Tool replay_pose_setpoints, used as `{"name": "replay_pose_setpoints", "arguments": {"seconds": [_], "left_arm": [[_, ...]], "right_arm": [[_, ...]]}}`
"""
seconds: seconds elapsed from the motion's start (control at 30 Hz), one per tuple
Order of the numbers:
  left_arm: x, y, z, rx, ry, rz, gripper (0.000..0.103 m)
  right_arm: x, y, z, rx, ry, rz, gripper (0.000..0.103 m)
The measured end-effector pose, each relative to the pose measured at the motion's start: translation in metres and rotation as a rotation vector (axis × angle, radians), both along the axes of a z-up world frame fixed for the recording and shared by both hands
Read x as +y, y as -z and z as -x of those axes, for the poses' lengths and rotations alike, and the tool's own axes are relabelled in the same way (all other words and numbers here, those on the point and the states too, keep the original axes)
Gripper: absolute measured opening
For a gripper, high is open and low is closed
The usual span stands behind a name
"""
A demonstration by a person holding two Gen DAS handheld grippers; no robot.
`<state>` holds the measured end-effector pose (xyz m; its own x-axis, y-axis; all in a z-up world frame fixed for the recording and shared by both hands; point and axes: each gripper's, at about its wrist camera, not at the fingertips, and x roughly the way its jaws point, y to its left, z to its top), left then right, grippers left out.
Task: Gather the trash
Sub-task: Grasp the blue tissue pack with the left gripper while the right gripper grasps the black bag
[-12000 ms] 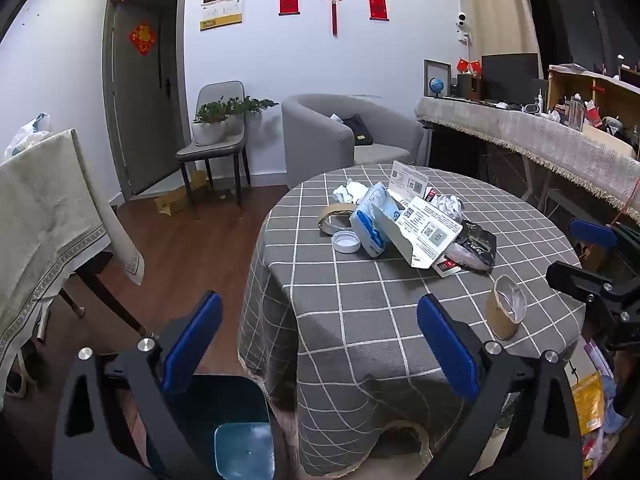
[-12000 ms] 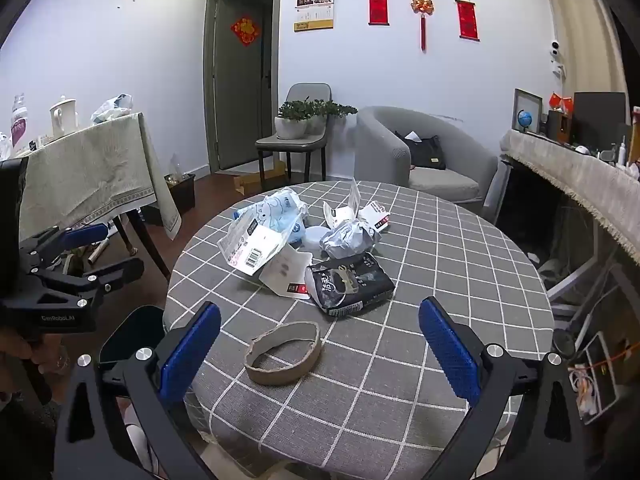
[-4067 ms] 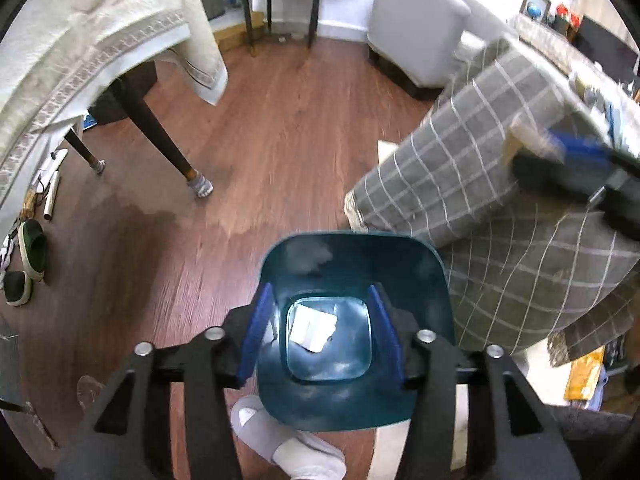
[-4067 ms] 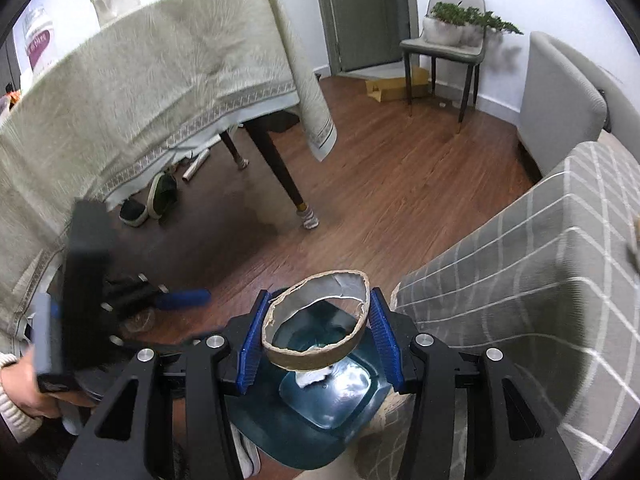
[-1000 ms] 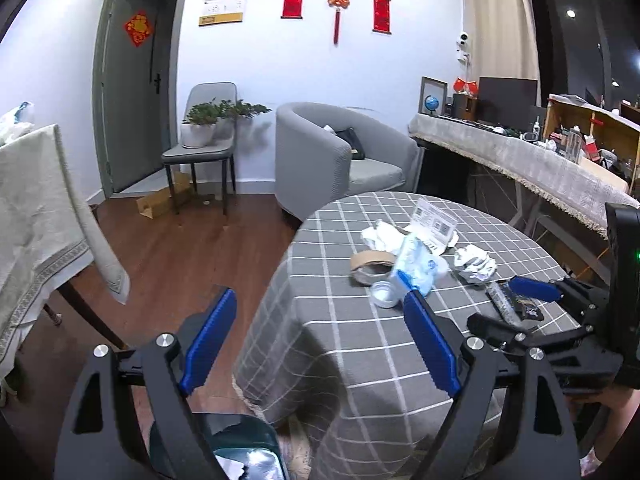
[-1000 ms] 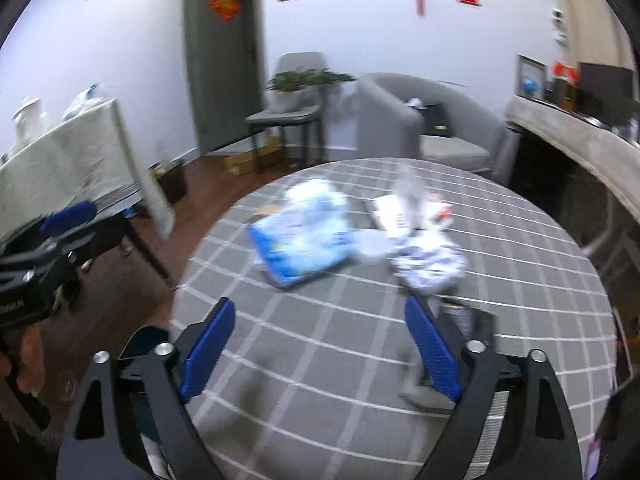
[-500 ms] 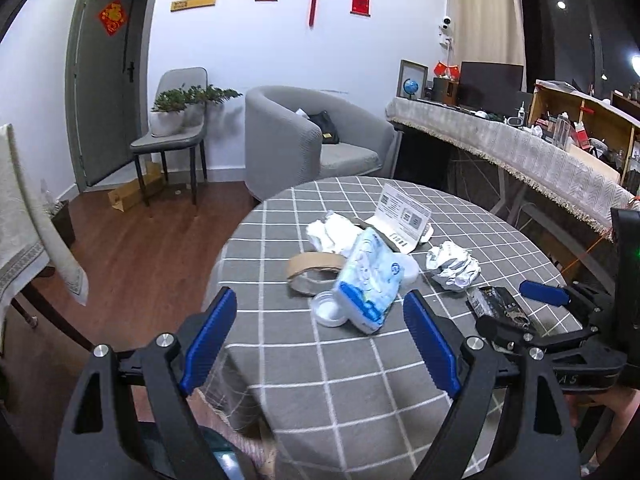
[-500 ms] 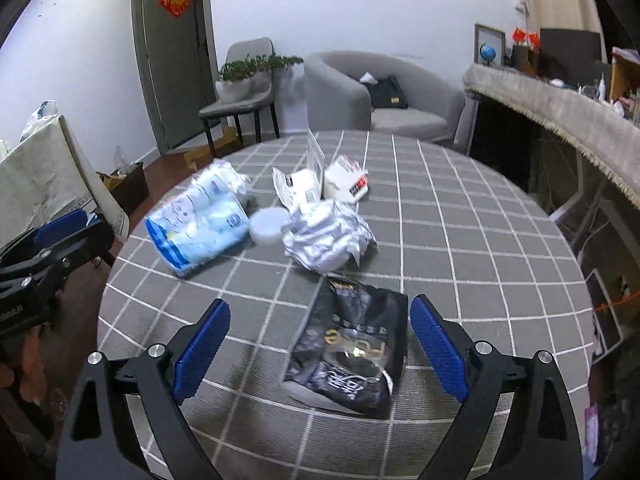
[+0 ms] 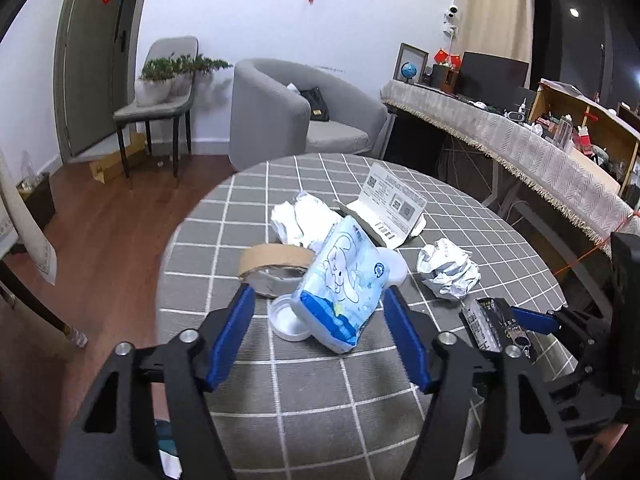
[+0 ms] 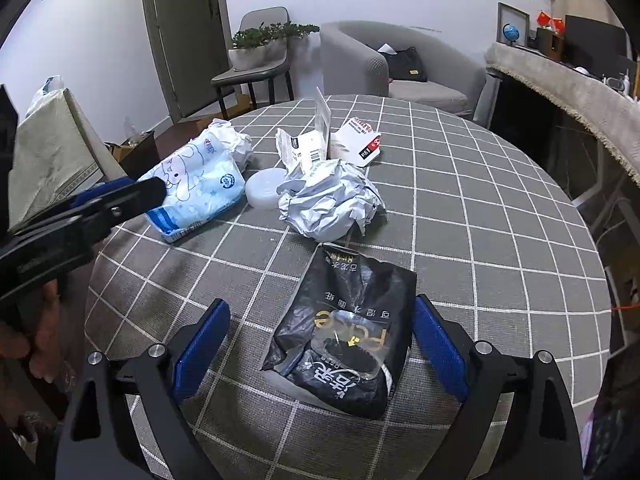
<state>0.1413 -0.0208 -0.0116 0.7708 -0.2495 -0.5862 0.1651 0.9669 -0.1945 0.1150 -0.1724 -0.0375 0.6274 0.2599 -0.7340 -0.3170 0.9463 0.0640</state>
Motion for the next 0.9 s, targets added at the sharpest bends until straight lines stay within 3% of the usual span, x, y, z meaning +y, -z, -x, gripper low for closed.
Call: {"name": "replay_pose_setpoints", "arguments": {"seconds": [0.1,0.3,0.4,0.57,0.9], "left_arm": [[0.0,0.004,-0.007,0.032,0.01,0.048,0.055],[-0.003,0.005,-0.01,0.041,0.028,0.095,0.037],[-0.007,0.005,-0.01,0.042,0.037,0.107,0.033],[-0.015,0.003,-0.005,0.029,0.066,0.09,0.015],[-0.015,-0.007,0.014,-0.004,0.082,0.05,0.012]], "right_arm": [[0.001,-0.001,0.0,-0.012,0.009,0.049,0.081],[-0.002,-0.002,-0.001,-0.018,0.013,0.049,0.066],[-0.006,-0.004,-0.003,-0.018,0.011,0.044,0.06],[-0.012,-0.005,-0.005,-0.008,0.002,0.02,0.056],[-0.011,-0.013,-0.001,-0.007,-0.018,-0.059,0.054]]}}
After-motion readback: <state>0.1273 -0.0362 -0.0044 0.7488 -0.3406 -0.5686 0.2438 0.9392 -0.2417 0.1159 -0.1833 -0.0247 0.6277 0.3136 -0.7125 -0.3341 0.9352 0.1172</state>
